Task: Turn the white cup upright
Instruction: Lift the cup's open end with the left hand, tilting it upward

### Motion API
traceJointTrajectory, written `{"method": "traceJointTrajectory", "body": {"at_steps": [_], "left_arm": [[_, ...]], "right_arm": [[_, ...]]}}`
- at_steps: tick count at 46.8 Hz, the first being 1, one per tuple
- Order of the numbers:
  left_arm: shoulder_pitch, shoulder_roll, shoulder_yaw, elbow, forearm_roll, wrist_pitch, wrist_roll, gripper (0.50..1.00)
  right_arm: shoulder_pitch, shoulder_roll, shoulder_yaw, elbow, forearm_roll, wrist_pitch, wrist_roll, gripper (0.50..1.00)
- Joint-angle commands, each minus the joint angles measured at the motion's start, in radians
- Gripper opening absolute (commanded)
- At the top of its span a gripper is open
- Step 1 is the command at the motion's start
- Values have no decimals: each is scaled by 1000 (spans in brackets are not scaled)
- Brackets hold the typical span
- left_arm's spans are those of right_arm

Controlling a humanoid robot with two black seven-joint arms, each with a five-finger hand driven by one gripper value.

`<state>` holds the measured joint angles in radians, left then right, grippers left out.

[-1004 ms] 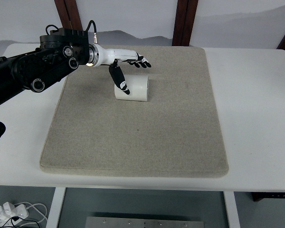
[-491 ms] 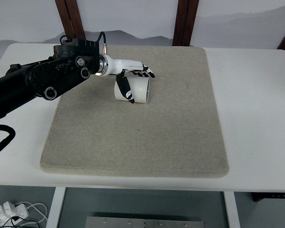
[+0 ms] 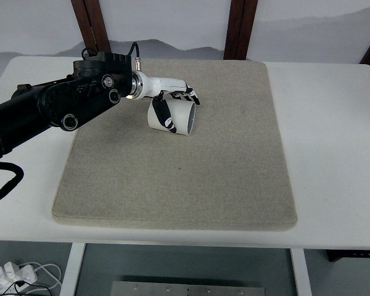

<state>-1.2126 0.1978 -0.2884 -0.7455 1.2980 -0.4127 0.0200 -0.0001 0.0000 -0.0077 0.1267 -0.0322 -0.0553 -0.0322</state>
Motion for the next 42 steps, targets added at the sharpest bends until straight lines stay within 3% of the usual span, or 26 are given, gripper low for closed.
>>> {"method": "traceJointTrajectory", "body": {"at_steps": [1, 3, 6, 9, 29, 42], "left_arm": [[-1, 0, -1, 0, -2, 2, 0, 711], [-2, 0, -1, 0, -2, 2, 0, 699], [-2, 0, -1, 0, -2, 2, 0, 622], [-2, 0, -1, -2, -2, 2, 0, 596], [-7, 11, -74, -2, -74, 5, -21, 587], [2, 17, -120, 44, -305, 6, -51, 589]], "right_arm": [[0, 0, 0, -1, 0, 0, 0, 952], [0, 0, 0, 1, 0, 0, 0, 952], [0, 0, 0, 1, 0, 0, 0, 952], [0, 0, 0, 1, 0, 0, 0, 952], [0, 0, 0, -1, 0, 0, 0, 952], [0, 0, 0, -1, 0, 0, 0, 952]]}}
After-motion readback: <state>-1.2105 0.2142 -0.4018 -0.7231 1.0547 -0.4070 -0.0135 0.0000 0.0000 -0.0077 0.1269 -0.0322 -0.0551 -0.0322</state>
